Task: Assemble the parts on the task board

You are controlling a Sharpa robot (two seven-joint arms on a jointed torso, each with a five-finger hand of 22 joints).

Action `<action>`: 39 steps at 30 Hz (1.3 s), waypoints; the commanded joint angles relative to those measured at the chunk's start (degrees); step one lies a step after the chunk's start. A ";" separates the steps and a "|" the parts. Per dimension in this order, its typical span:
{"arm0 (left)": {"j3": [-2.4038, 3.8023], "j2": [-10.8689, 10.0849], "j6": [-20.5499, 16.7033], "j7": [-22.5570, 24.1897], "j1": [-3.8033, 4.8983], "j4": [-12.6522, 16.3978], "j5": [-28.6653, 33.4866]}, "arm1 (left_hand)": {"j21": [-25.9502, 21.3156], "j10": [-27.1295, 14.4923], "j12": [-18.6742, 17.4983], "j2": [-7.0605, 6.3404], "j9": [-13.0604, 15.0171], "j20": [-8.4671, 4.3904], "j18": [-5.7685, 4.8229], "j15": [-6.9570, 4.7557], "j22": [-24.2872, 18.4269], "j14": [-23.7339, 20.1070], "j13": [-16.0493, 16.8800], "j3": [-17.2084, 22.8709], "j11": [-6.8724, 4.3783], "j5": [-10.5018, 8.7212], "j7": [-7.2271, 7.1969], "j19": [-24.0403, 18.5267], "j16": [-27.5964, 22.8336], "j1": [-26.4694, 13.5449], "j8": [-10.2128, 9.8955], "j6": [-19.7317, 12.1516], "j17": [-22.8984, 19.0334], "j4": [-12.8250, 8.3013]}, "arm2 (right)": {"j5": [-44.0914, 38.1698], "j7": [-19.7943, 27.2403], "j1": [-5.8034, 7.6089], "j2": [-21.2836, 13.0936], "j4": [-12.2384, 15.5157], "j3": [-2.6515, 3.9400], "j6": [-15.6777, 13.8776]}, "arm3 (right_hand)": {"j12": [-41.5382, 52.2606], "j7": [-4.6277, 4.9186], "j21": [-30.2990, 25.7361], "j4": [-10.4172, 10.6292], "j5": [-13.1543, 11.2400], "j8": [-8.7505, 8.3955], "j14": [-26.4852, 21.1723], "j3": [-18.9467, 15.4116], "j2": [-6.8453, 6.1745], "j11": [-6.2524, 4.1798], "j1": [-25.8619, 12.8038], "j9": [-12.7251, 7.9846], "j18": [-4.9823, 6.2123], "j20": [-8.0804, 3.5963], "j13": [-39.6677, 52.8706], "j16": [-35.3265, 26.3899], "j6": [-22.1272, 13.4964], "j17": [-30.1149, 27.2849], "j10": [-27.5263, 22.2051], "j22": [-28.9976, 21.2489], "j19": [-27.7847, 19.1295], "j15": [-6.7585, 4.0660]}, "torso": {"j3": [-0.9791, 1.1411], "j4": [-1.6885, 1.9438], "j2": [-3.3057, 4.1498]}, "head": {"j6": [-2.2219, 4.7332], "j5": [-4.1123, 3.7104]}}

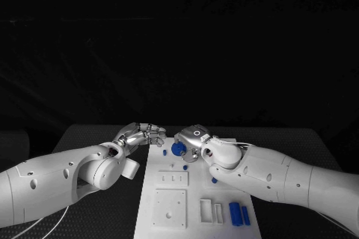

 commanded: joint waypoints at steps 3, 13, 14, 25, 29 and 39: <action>0.05 0.05 0.23 0.45 0.06 0.16 0.17 | 0.34 0.05 -0.35 -0.01 0.08 0.09 0.96 0.32 1.26 0.09 -0.07 0.18 0.32 0.31 0.08 -0.47 -0.22 -0.29 -0.38 -0.28 0.10 -0.05 | -0.77 -0.16 -0.06 0.13 -0.90 -0.26 1.03 | -0.29 1.37 0.35 -0.02 -0.38 -0.10 0.42 0.14 -0.52 0.08 -0.03 0.09 1.77 -0.12 -0.10 -0.33 5.78 0.07 0.28 0.88 0.30 -0.14 | 0.07 0.05 -0.04 | -0.17 0.21; 0.05 0.24 0.29 0.48 0.06 0.10 0.17 | 0.35 0.05 -0.37 -0.02 0.08 0.09 0.96 0.33 1.25 0.09 -0.07 0.18 0.32 0.30 0.09 -0.48 -0.24 -0.30 -0.39 -0.29 0.12 -0.05 | -0.28 -0.07 -0.12 0.31 -2.02 -0.38 1.98 | -0.32 1.41 0.35 -0.06 -0.58 -0.17 0.44 0.05 -0.54 0.11 -0.09 0.08 1.77 -0.10 -0.12 -0.38 5.71 0.09 0.29 0.89 0.29 -0.12 | 0.08 -0.07 -0.04 | -0.19 0.30; 0.05 0.29 0.29 0.49 0.06 0.05 0.17 | 0.35 0.05 -0.37 -0.03 0.08 0.10 0.96 0.33 1.25 0.09 -0.07 0.18 0.32 0.30 0.09 -0.48 -0.24 -0.31 -0.40 -0.30 0.13 -0.05 | -0.27 -0.09 -0.14 0.27 -2.12 -0.40 2.07 | -0.34 1.43 0.34 -0.12 -0.64 -0.23 0.45 0.00 -0.64 0.14 -0.11 0.07 1.77 -0.09 -0.13 -0.41 5.63 0.10 0.27 0.90 0.26 -0.10 | 0.08 -0.07 -0.05 | -0.20 0.27; 0.06 0.35 0.26 0.42 0.07 -0.11 0.17 | 0.38 -0.01 -0.45 -0.06 0.07 0.10 0.96 0.33 1.25 0.11 -0.09 0.15 0.36 0.27 0.14 -0.49 -0.30 -0.41 -0.47 -0.39 0.19 -0.01 | 1.02 0.79 -0.25 0.45 -2.38 -0.49 2.61 | -0.47 1.55 0.28 -0.29 -0.65 -0.45 0.47 -0.41 -1.25 0.25 -0.36 0.03 1.77 -0.02 -0.20 -0.62 5.39 0.14 0.14 0.90 0.14 0.01 | 0.12 -0.09 -0.03 | -0.28 0.32; 0.06 0.48 0.31 0.41 0.08 -0.09 0.17 | 0.39 -0.02 -0.47 -0.05 0.07 0.10 0.96 0.33 1.25 0.11 -0.09 0.16 0.37 0.27 0.15 -0.49 -0.31 -0.41 -0.48 -0.41 0.21 -0.01 | 1.34 0.97 -0.25 0.64 -2.38 -0.57 3.23 | -0.53 1.64 0.25 -0.28 -0.40 -0.66 0.48 -0.76 -1.41 0.33 -0.59 -0.03 1.77 0.00 -0.23 -0.75 5.09 0.17 0.06 0.88 0.11 0.07 | 0.11 -0.07 0.00 | -0.32 0.38; 0.06 0.55 0.26 0.40 0.08 -0.19 0.17 | 0.41 -0.03 -0.50 -0.05 0.08 0.09 0.97 0.33 1.24 0.11 -0.09 0.19 0.37 0.27 0.16 -0.50 -0.35 -0.39 -0.50 -0.43 0.25 -0.04 | 1.71 1.30 -0.30 0.62 -2.01 -0.90 3.84 | -0.77 2.00 0.10 -0.51 -0.45 -1.39 0.48 -1.21 -1.73 0.65 -0.62 -0.30 1.77 0.01 -0.34 -1.06 3.95 0.23 -0.30 0.85 -0.04 0.36 | 0.07 0.00 -0.06 | -0.55 0.30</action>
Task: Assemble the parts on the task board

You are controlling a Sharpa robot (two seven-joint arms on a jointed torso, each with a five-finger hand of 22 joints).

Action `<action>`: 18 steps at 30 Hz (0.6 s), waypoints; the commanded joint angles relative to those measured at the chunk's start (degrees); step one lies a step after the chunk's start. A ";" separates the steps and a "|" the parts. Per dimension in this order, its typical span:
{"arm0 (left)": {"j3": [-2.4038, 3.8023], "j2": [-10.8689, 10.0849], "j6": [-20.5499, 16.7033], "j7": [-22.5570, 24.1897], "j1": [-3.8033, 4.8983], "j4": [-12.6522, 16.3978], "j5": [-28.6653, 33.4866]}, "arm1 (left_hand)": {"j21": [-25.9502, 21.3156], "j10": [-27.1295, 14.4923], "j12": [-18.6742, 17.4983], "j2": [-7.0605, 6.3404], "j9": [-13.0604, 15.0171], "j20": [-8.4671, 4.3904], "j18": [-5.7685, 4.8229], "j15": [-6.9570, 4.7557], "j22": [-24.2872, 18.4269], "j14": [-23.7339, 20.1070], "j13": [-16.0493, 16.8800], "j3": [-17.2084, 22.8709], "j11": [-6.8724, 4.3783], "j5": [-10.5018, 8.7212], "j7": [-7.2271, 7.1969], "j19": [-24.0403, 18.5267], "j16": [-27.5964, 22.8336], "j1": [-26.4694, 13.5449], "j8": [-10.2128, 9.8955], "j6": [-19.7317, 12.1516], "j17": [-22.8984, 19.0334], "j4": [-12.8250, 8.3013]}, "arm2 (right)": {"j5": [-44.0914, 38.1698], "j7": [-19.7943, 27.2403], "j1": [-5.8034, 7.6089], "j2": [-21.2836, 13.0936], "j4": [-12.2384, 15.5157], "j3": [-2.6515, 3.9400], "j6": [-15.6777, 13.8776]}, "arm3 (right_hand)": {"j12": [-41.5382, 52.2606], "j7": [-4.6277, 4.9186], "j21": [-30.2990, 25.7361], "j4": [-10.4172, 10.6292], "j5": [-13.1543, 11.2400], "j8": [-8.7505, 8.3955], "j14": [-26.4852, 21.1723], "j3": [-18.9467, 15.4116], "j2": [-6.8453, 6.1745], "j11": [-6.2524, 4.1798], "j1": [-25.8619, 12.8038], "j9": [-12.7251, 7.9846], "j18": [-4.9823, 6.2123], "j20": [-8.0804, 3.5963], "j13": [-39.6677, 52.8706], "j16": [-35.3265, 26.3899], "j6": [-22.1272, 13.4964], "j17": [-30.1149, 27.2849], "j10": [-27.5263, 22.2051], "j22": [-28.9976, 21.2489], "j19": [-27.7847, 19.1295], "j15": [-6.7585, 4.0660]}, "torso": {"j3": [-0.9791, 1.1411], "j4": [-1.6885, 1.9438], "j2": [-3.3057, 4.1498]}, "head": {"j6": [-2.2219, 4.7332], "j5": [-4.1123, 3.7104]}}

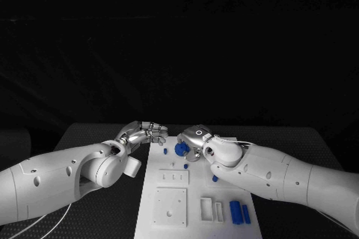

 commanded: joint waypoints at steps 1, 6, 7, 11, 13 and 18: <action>0.05 0.15 0.22 0.45 0.06 -0.03 0.17 | 0.19 -0.03 -0.27 -0.05 0.10 0.09 0.99 0.33 1.27 0.12 -0.09 0.19 0.37 0.27 0.16 -0.50 -0.35 -0.39 -0.29 -0.43 0.09 -0.04 | 0.41 0.76 -0.37 -0.07 -0.04 -0.25 2.33 | -0.24 2.61 0.11 -0.04 -0.01 -0.27 0.29 -0.41 -0.64 0.19 0.04 -0.03 1.76 -0.03 -0.06 -0.19 3.30 0.06 -0.25 0.86 -0.03 0.16 | -0.04 0.08 -0.03 | -0.14 -0.07; 0.05 0.24 0.38 0.45 0.06 -0.08 0.17 | 0.20 -0.03 -0.30 -0.07 0.09 0.10 0.99 0.33 1.27 0.12 -0.10 0.18 0.38 0.27 0.19 -0.51 -0.38 -0.44 -0.33 -0.48 0.12 -0.01 | 0.39 0.63 -0.66 0.00 -0.33 -0.32 3.09 | -0.30 2.75 0.07 0.01 -0.07 -0.53 0.31 -0.74 -0.75 0.31 -0.24 -0.14 1.76 0.00 -0.09 -0.30 2.91 0.10 -0.36 0.86 -0.07 0.27 | -0.01 0.01 0.02 | -0.11 -0.14; 0.05 0.31 0.49 0.40 0.05 -0.12 0.17 | 0.21 -0.04 -0.30 -0.07 0.09 0.10 0.99 0.33 1.27 0.12 -0.10 0.18 0.39 0.27 0.19 -0.51 -0.38 -0.44 -0.33 -0.48 0.13 -0.01 | 0.62 0.46 -0.70 -0.02 -0.30 -0.32 3.27 | -0.32 2.80 0.06 0.00 -0.09 -0.64 0.31 -0.82 -0.78 0.36 -0.29 -0.19 1.76 0.00 -0.11 -0.34 2.73 0.12 -0.42 0.86 -0.08 0.31 | 0.00 -0.01 0.03 | -0.13 -0.15; 0.05 0.39 0.50 0.42 0.05 -0.26 0.17 | 0.21 -0.04 -0.32 -0.10 0.09 0.09 0.99 0.33 1.27 0.12 -0.10 0.19 0.39 0.27 0.20 -0.52 -0.40 -0.42 -0.36 -0.53 0.15 -0.04 | 0.39 0.17 -0.74 -0.02 -0.43 -0.42 3.50 | -0.61 3.25 -0.02 0.11 -0.63 -1.53 0.30 -1.25 -0.94 0.77 -0.69 -0.68 1.76 -0.01 -0.25 -0.57 1.27 0.19 -0.89 0.84 -0.11 0.68 | -0.01 0.04 0.00 | -0.18 -0.25; 0.05 0.44 0.50 0.42 0.05 -0.34 0.17 | 0.22 -0.03 -0.33 -0.09 0.09 0.09 0.99 0.33 1.27 0.12 -0.10 0.20 0.39 0.27 0.21 -0.52 -0.41 -0.42 -0.37 -0.54 0.16 -0.05 | 0.38 0.01 -0.74 -0.09 -0.49 -0.42 3.26 | -0.64 3.29 -0.03 0.11 -0.63 -1.59 0.30 -1.26 -0.91 0.81 -0.67 -0.72 1.76 -0.02 -0.28 -0.60 1.18 0.20 -0.93 0.84 -0.12 0.72 | 0.00 0.02 -0.01 | -0.21 -0.26; 0.05 0.44 0.48 0.42 0.05 -0.35 0.17 | 0.22 -0.03 -0.34 -0.10 0.09 0.09 0.99 0.33 1.27 0.12 -0.10 0.20 0.39 0.27 0.22 -0.53 -0.43 -0.41 -0.39 -0.56 0.17 -0.06 | 0.64 -0.15 -0.74 -0.10 -0.80 -0.43 2.74 | -0.83 3.57 -0.08 0.09 -0.77 -2.15 0.31 -1.39 -1.05 1.06 -0.72 -1.05 1.76 -0.07 -0.44 -0.76 0.24 0.26 -1.17 0.83 -0.12 0.94 | 0.04 0.01 -0.01 | -0.21 -0.22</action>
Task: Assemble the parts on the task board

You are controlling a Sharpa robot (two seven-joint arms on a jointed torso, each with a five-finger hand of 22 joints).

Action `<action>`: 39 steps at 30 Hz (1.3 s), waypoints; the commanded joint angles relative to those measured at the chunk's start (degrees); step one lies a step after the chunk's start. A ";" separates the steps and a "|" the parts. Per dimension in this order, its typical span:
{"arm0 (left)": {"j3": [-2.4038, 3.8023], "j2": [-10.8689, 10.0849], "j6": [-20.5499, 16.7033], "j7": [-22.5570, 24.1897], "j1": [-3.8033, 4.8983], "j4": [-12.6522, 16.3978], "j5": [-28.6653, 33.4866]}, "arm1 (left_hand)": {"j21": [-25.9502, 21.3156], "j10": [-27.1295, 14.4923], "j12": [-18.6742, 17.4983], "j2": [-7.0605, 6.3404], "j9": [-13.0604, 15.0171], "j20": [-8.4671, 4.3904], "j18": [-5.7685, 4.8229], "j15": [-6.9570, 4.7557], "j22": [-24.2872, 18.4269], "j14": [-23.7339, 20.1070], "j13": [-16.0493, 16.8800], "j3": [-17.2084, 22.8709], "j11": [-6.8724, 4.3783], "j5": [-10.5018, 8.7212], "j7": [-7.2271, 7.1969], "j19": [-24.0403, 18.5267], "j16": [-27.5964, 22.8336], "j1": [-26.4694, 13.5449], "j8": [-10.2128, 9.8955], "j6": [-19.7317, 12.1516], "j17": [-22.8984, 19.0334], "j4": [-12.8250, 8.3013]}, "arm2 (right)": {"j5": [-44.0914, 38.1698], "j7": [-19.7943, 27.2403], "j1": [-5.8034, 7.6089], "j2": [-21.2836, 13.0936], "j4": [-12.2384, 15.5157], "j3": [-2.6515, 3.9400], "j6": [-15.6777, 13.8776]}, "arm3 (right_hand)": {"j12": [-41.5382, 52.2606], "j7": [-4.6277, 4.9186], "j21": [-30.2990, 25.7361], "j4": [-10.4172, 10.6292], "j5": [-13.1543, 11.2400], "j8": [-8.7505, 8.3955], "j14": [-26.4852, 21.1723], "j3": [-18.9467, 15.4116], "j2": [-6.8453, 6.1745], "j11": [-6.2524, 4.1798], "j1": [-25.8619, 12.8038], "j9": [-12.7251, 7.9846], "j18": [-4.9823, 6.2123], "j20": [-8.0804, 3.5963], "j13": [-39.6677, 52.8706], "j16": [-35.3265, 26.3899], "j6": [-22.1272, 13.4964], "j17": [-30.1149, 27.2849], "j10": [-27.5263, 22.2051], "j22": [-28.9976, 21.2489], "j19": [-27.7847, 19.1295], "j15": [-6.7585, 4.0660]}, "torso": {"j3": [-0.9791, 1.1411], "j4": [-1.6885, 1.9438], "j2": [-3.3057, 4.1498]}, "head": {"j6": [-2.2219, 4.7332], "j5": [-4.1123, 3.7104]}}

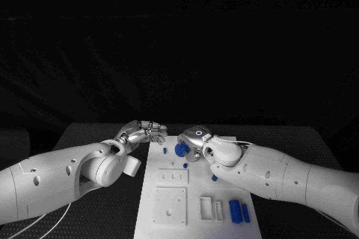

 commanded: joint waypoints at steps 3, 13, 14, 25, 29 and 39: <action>0.05 0.18 0.45 0.39 0.06 0.03 0.16 | 0.23 -0.03 -0.35 -0.10 0.05 -0.11 1.01 0.33 1.23 0.13 -0.05 0.20 0.39 0.27 0.02 -0.33 -0.21 -0.41 -0.40 -0.37 0.07 -0.07 | 0.82 0.04 -0.43 -0.06 -0.26 -0.29 1.90 | -0.52 2.38 -0.04 -0.07 -0.44 -1.31 -0.06 -0.46 -0.61 0.64 -0.05 -0.65 1.76 -0.21 -0.28 -0.45 -0.40 0.21 -0.51 0.82 -0.04 0.88 | 0.03 -0.05 -0.01 | -0.01 0.03; 0.05 0.19 0.35 0.21 0.06 -0.01 0.16 | 0.26 -0.08 -0.42 -0.13 0.03 -0.10 1.00 0.33 1.23 0.14 -0.07 0.19 0.43 0.26 0.09 -0.33 -0.26 -0.47 -0.49 -0.52 0.13 -0.06 | 2.25 0.27 -0.45 -0.33 -0.25 -0.29 3.78 | -0.49 2.83 0.00 -3.02 19.07 -2.95 0.01 1.71 0.02 1.09 2.19 -1.40 1.76 -0.13 -0.78 -0.72 -4.44 0.76 -1.07 1.00 -0.17 1.34 | -0.01 0.00 -0.01 | -0.05 0.03; 0.05 0.21 0.18 0.04 0.06 -0.02 0.16 | 0.26 -0.09 -0.43 -0.13 0.03 -0.10 1.00 0.33 1.23 0.14 -0.07 0.19 0.43 0.26 0.10 -0.33 -0.27 -0.48 -0.51 -0.55 0.14 -0.05 | 2.25 0.25 -0.45 -0.43 -0.19 -0.29 3.95 | -0.46 2.73 -0.01 -3.24 20.96 -2.94 0.01 1.98 0.28 1.03 2.35 -1.39 1.75 -0.10 -0.82 -0.74 -4.54 0.80 -1.07 1.00 -0.21 1.30 | -0.02 -0.01 -0.02 | -0.04 0.02; 0.04 0.06 0.21 0.07 0.06 0.03 0.16 | 0.30 -0.13 -0.53 -0.08 -0.01 -0.09 1.00 0.34 1.22 0.16 -0.08 0.21 0.47 0.26 0.24 -0.35 -0.37 -0.60 -0.71 -0.86 0.24 0.03 | 2.84 -0.18 -0.45 -1.39 0.02 -0.29 4.42 | -0.32 1.82 0.25 -4.53 28.33 -2.14 0.15 3.69 2.20 0.14 2.25 -1.09 1.76 0.25 -1.20 -0.91 -4.10 1.12 -0.65 1.07 -0.21 0.47 | -0.01 -0.10 -0.03 | -0.07 0.11; 0.04 -0.09 0.17 0.05 0.06 0.14 0.16 | 0.30 -0.13 -0.54 -0.08 -0.01 -0.10 1.00 0.34 1.21 0.17 -0.08 0.21 0.47 0.26 0.25 -0.36 -0.38 -0.60 -0.72 -0.88 0.26 0.04 | 2.91 -0.23 -0.44 -2.07 0.32 -0.29 3.93 | -0.25 1.86 0.29 -4.64 28.57 -1.98 0.18 3.93 2.44 0.17 1.99 -1.04 1.76 0.27 -1.23 -0.93 -3.95 1.18 -0.60 1.06 -0.19 0.48 | 0.01 -0.11 -0.03 | -0.03 0.09; 0.04 -0.49 0.13 0.14 0.05 0.18 0.17 | 0.32 -0.13 -0.57 -0.10 0.00 -0.10 1.01 0.34 1.21 0.18 -0.08 0.22 0.48 0.25 0.27 -0.37 -0.41 -0.61 -0.75 -0.91 0.29 0.04 | 8.39 3.77 -0.37 -6.57 5.40 0.17 -7.29 | -0.16 2.05 0.32 -4.88 27.87 -1.54 0.21 4.48 2.26 0.34 1.71 -0.91 1.76 0.18 -1.34 -1.02 -3.41 1.31 -0.55 0.99 -0.06 0.63 | 0.11 -0.25 -0.08 | 0.41 0.06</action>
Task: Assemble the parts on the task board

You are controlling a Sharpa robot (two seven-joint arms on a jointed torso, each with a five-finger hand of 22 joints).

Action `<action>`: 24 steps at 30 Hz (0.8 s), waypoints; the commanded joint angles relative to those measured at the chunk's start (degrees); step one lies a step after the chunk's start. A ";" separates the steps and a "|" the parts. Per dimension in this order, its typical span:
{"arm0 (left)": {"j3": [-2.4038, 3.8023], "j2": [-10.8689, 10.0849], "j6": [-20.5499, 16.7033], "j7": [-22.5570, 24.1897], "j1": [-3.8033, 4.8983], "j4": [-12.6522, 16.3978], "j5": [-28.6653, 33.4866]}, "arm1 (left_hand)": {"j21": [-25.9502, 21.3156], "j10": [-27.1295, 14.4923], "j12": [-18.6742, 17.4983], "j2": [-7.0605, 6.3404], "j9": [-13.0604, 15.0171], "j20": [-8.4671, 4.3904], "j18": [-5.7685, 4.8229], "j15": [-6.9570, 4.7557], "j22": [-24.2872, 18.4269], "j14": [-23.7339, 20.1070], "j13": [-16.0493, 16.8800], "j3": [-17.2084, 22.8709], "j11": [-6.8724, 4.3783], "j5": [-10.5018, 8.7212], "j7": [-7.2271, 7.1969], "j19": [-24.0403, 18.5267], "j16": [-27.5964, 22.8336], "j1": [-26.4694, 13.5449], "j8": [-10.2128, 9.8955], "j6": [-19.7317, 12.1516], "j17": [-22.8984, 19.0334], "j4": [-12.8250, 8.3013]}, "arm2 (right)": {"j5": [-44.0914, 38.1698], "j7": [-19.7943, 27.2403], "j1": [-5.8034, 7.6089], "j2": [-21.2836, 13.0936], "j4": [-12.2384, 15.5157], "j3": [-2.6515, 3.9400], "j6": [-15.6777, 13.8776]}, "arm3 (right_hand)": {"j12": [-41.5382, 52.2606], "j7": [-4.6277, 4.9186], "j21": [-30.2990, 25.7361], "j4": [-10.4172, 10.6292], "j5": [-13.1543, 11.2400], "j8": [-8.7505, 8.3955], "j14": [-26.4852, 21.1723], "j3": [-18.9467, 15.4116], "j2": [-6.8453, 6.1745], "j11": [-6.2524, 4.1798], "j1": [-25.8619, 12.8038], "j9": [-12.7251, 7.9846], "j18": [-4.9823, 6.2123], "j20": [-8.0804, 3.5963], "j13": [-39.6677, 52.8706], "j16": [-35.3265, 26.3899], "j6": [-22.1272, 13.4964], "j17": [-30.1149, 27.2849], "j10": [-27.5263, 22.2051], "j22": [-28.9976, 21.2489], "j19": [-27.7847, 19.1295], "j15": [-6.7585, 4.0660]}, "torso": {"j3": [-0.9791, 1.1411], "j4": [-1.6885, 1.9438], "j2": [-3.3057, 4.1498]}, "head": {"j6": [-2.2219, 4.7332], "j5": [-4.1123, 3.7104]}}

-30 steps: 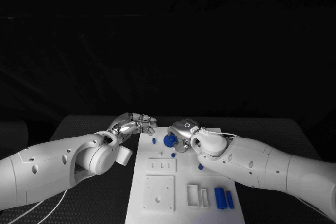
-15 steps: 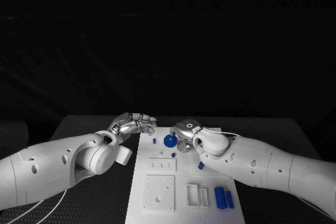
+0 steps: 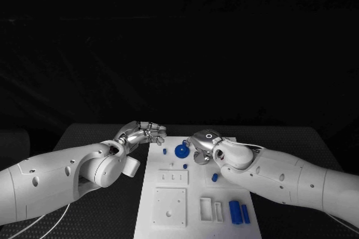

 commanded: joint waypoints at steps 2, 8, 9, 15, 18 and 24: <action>0.05 -0.20 0.22 0.47 0.04 0.19 0.17 | 0.32 0.08 -0.35 -0.09 0.02 -0.10 1.01 0.34 1.24 0.18 -0.08 0.22 0.27 0.25 0.07 -0.37 -0.20 -0.61 -0.28 -0.30 0.08 0.03 | 6.36 5.15 0.16 -2.67 2.90 1.17 -8.88 | 0.09 0.19 0.28 0.09 -1.00 0.52 0.16 0.62 -0.12 -0.16 -0.10 0.08 2.36 -0.23 -0.16 -0.32 0.67 0.11 0.02 0.93 -0.04 -0.05 | 0.05 -0.10 -0.05 | 0.35 -0.04; 0.04 -0.43 0.24 0.56 0.03 -0.12 0.17 | 0.32 0.08 -0.35 -0.09 0.03 -0.10 1.02 0.34 1.24 0.18 -0.08 0.24 0.26 0.26 0.07 -0.38 -0.22 -0.59 -0.28 -0.29 0.09 0.02 | 13.38 8.36 1.02 -8.14 6.72 3.59 -8.02 | 0.13 0.33 0.40 0.91 -5.54 0.82 0.30 -0.70 -0.54 0.08 -0.94 0.19 2.36 -0.36 -0.34 -0.37 0.96 0.20 0.15 0.86 0.41 0.09 | 0.20 -0.40 -0.14 | 0.71 -0.23; 0.04 -0.43 0.24 0.56 0.03 -0.13 0.17 | 0.33 0.09 -0.35 -0.09 0.03 -0.10 1.02 0.33 1.24 0.18 -0.08 0.24 0.26 0.26 0.07 -0.38 -0.22 -0.59 -0.28 -0.29 0.09 0.02 | 13.65 8.41 1.06 -8.35 6.80 3.62 -8.01 | 0.12 0.39 0.37 0.91 -5.87 0.83 0.30 -0.80 -0.60 0.07 -0.89 0.19 2.36 -0.39 -0.36 -0.39 0.95 0.21 0.14 0.85 0.39 0.12 | 0.22 -0.45 -0.15 | 0.71 -0.22; 0.02 -0.27 0.64 0.88 0.00 -0.90 0.17 | 0.34 0.14 -0.35 -0.04 0.07 -0.10 1.02 0.33 1.24 0.19 -0.06 0.29 0.24 0.28 0.03 -0.40 -0.26 -0.53 -0.23 -0.21 0.13 -0.01 | 21.39 13.39 1.61 -13.70 6.88 4.05 -5.44 | 0.16 1.11 0.06 1.69 -12.25 1.48 0.24 -2.86 -0.50 0.69 -0.73 0.37 2.36 -0.71 -0.60 -0.64 2.01 0.39 -0.21 0.78 0.17 0.73 | 0.52 -1.28 -0.55 | 1.02 0.13; 0.01 -0.16 0.97 1.11 -0.02 -1.34 0.17 | 0.34 0.19 -0.34 -0.03 0.10 -0.10 1.02 0.33 1.24 0.19 -0.05 0.30 0.22 0.27 0.00 -0.42 -0.28 -0.51 -0.19 -0.13 0.16 -0.04 | 24.25 15.46 1.63 -15.14 6.21 4.14 -3.45 | 0.32 1.04 0.07 2.02 -16.83 1.63 0.22 -4.20 -0.58 0.65 -0.66 0.37 2.36 -0.85 -0.67 -0.65 2.29 0.56 -0.29 0.85 0.14 0.69 | 0.70 -1.55 -0.69 | 0.99 0.27; 0.00 -0.04 1.14 1.20 -0.19 -1.94 0.19 | 0.37 0.35 -0.30 0.02 0.19 -0.09 1.01 0.34 1.24 0.20 -0.01 0.30 0.14 0.25 -0.09 -0.45 -0.34 -0.48 -0.07 0.09 0.23 -0.09 | 27.62 17.23 1.62 -16.53 3.57 4.13 -1.09 | 0.46 0.90 -0.01 2.43 -26.75 1.85 0.11 -6.79 -0.64 0.51 -0.49 0.35 2.36 -0.90 -0.87 -0.77 2.73 0.87 -0.59 0.96 -0.26 0.55 | 1.05 -1.93 -0.93 | 1.03 -0.05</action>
